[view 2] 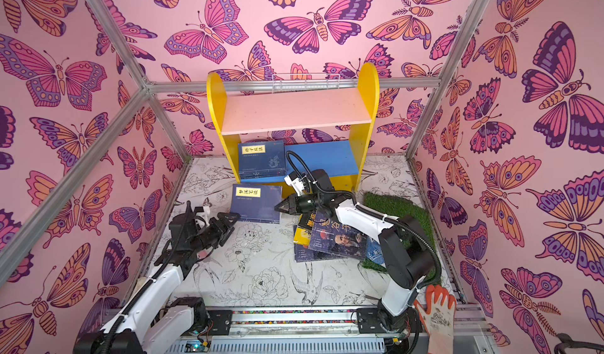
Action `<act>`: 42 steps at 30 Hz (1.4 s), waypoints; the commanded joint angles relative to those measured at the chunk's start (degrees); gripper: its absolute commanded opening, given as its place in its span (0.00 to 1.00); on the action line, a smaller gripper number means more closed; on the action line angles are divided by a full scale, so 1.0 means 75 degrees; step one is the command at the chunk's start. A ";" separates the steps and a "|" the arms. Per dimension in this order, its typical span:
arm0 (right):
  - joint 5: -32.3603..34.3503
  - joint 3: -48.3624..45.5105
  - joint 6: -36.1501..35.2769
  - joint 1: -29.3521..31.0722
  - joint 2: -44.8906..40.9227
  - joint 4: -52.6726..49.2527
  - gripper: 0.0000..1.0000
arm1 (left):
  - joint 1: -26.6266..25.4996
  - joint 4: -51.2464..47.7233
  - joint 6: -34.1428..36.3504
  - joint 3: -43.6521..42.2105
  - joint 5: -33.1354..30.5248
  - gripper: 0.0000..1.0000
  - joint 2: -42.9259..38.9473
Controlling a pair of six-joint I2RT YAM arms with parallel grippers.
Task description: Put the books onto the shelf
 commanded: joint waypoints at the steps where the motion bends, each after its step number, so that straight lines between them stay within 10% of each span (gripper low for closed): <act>1: -0.0669 -0.0055 0.0099 0.0051 -0.0171 0.0559 0.00 | 0.0056 0.0878 -0.0125 -0.0109 0.0546 0.78 -0.0001; 6: -0.1090 0.0034 0.0036 0.0135 -0.0073 0.0530 0.00 | 0.0045 0.1027 0.0138 -0.0031 0.0812 0.68 -0.0113; 13: -0.0504 0.0201 -0.0307 0.0069 -0.0025 -0.0240 0.02 | -0.0015 0.1867 -0.0039 -0.0258 0.1092 0.18 -0.0270; 17: 0.0594 -0.0096 0.0359 -0.0370 -0.0135 -0.0281 0.41 | -0.0012 0.2490 -0.0259 -0.0481 0.0855 0.03 -0.0594; 30: -0.1054 -0.1030 0.1636 0.0018 -0.0188 0.1828 0.54 | -0.0015 0.5300 -0.1223 -0.1211 0.0338 0.00 -0.0618; 42: -0.1024 -0.0646 0.3133 0.0252 0.0390 0.3921 0.31 | -0.0014 0.5808 -0.1361 -0.1496 0.0058 0.00 -0.0640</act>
